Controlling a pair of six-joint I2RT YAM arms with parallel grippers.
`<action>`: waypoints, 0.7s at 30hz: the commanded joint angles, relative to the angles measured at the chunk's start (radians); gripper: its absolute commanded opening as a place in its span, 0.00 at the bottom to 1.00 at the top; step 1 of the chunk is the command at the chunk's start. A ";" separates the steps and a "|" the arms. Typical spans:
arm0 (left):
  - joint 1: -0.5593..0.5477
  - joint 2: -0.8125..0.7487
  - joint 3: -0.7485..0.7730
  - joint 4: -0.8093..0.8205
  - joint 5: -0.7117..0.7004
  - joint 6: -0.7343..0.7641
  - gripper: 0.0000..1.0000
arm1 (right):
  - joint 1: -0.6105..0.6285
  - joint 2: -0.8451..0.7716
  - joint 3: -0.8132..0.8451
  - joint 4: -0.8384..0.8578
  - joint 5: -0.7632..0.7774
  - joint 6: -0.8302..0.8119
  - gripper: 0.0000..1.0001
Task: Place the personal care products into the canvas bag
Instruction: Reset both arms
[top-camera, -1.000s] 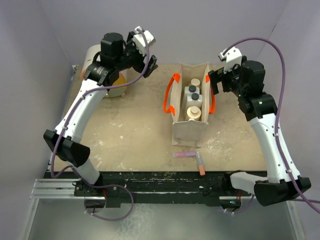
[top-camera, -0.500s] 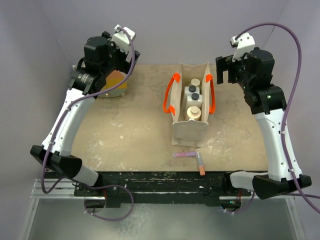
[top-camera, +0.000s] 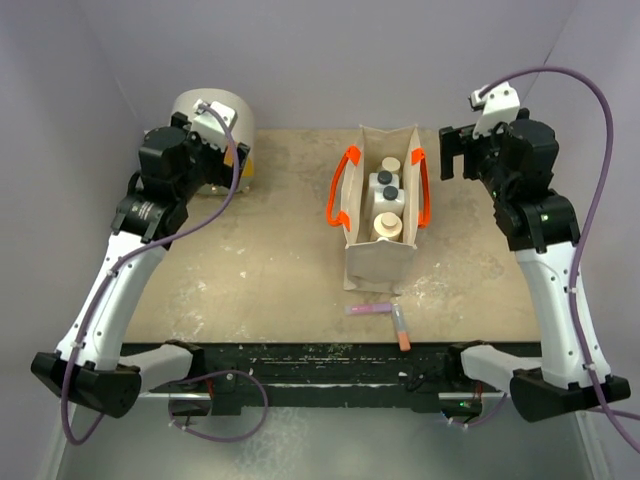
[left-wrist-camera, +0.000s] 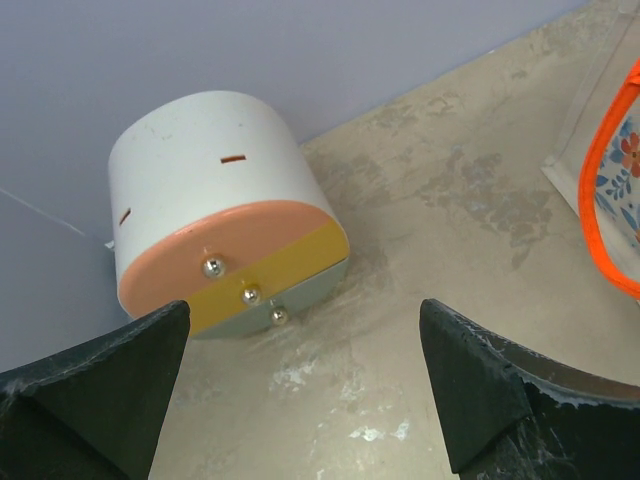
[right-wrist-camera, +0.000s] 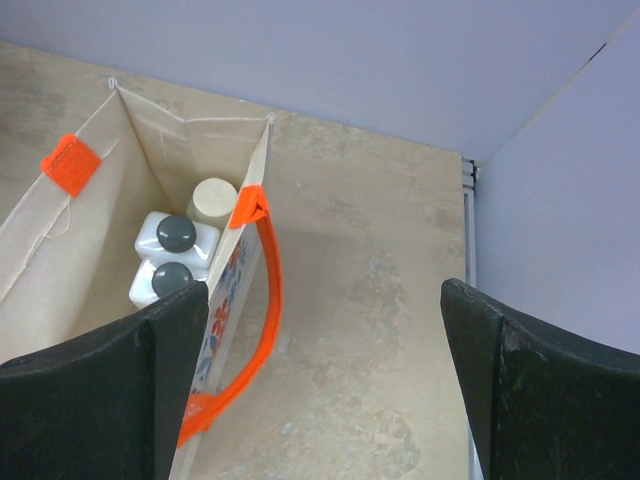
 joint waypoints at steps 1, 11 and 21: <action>0.020 -0.130 -0.059 0.134 0.046 -0.018 0.99 | -0.005 -0.085 -0.108 0.159 0.052 0.037 1.00; 0.078 -0.225 -0.140 0.125 0.110 -0.073 0.99 | -0.044 -0.260 -0.302 0.276 0.079 -0.053 1.00; 0.164 -0.306 -0.195 0.143 0.155 -0.126 0.99 | -0.148 -0.377 -0.393 0.313 -0.051 -0.037 1.00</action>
